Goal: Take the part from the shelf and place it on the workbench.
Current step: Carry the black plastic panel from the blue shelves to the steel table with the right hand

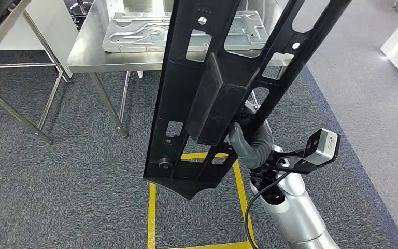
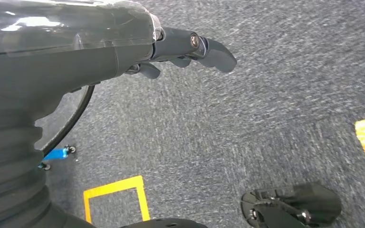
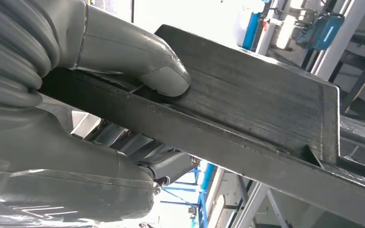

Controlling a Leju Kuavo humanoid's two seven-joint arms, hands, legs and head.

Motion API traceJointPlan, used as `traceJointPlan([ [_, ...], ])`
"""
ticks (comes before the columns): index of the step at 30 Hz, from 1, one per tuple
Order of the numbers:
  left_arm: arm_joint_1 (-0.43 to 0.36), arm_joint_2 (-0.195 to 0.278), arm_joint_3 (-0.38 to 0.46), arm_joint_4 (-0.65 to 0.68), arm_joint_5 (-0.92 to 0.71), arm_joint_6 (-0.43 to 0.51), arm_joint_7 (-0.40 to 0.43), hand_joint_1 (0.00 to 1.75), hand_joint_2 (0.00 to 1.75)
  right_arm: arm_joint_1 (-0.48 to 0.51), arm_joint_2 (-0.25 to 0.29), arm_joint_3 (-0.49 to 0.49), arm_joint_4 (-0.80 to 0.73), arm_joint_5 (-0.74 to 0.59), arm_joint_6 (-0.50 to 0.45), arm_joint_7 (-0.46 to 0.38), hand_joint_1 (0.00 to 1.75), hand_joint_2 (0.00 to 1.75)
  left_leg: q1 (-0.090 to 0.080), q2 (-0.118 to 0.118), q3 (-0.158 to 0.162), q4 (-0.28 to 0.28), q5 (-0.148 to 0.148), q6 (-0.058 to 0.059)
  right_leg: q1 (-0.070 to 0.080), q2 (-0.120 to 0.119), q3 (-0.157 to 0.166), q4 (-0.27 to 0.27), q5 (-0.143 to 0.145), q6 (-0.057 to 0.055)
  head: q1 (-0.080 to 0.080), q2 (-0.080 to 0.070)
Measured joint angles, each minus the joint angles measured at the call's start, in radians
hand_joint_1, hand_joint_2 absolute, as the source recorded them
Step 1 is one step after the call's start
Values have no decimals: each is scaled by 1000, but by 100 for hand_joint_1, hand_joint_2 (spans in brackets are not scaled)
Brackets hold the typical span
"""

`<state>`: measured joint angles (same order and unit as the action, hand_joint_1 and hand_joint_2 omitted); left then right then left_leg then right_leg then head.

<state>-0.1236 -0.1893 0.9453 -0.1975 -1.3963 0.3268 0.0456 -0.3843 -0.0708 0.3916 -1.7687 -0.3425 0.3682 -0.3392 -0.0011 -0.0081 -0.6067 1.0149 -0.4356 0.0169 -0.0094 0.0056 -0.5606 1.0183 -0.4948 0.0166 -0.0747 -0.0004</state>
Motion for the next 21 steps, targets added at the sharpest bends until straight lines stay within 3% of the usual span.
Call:
traceJointPlan([
  [2,-1,0,0,0,-1,0,0,0,175,-1,0,-1,0,-1,0,-1,175,175,3,1,11,-10,-1,11,-1,0,-30,66,-35,6,0,0],
  [4,0,-1,0,0,-4,-1,0,0,175,1,0,-2,0,-2,0,-1,175,175,0,2,16,-11,-6,19,-2,-1,-105,197,-87,8,0,0],
  [5,0,-1,0,0,-5,-1,0,0,175,3,-1,-3,0,-2,0,-1,175,175,-2,2,19,-10,-9,21,-2,-1,-143,255,-101,9,0,0],
  [6,0,-1,0,0,-6,-1,0,0,175,5,-1,-3,0,-2,-1,-1,175,175,-3,1,22,-9,-13,22,-2,-1,-167,284,-95,9,0,0],
  [7,1,-1,0,0,-6,-1,0,0,175,6,-1,-4,0,-2,-1,0,175,175,-3,0,27,-8,-18,22,-3,-1,-172,274,-70,8,0,0],
  [8,1,-1,0,0,-7,-1,0,0,175,6,-1,-5,0,-2,-1,0,175,175,-4,-1,35,-7,-23,21,-3,-1,-157,225,-28,6,0,0],
  [9,2,-1,0,0,-7,-1,0,0,175,6,-1,-6,0,-2,-2,0,175,175,-4,-2,42,-6,-30,19,-3,-1,-128,152,16,3,0,0],
  [11,1,-3,0,0,-7,-3,0,0,175,5,-1,-8,0,-1,-3,1,175,175,-7,-3,51,-2,-42,11,2,-1,-78,38,63,-3,0,0],
  [15,-2,-3,0,0,-7,-4,0,0,175,4,-1,-10,-3,0,-4,2,175,175,-7,-2,56,-2,-56,-10,3,3,-60,4,55,-18,0,0],
  [17,-5,-3,0,0,-7,-3,-1,0,175,3,-1,-11,-5,0,-3,2,175,175,-6,0,42,39,-79,-22,-1,1,-47,-2,50,-28,0,0],
  [20,-11,-3,0,0,-6,-2,-5,0,175,4,-1,-11,-6,0,-1,2,175,175,1,2,-59,229,-150,-37,-1,-4,-32,-4,37,-37,0,0],
  [21,-14,-3,0,0,-6,-2,-6,0,175,5,-1,-11,-6,0,-1,3,175,175,3,2,-90,278,-160,-39,-1,-4,-27,-3,32,-38,0,0],
])
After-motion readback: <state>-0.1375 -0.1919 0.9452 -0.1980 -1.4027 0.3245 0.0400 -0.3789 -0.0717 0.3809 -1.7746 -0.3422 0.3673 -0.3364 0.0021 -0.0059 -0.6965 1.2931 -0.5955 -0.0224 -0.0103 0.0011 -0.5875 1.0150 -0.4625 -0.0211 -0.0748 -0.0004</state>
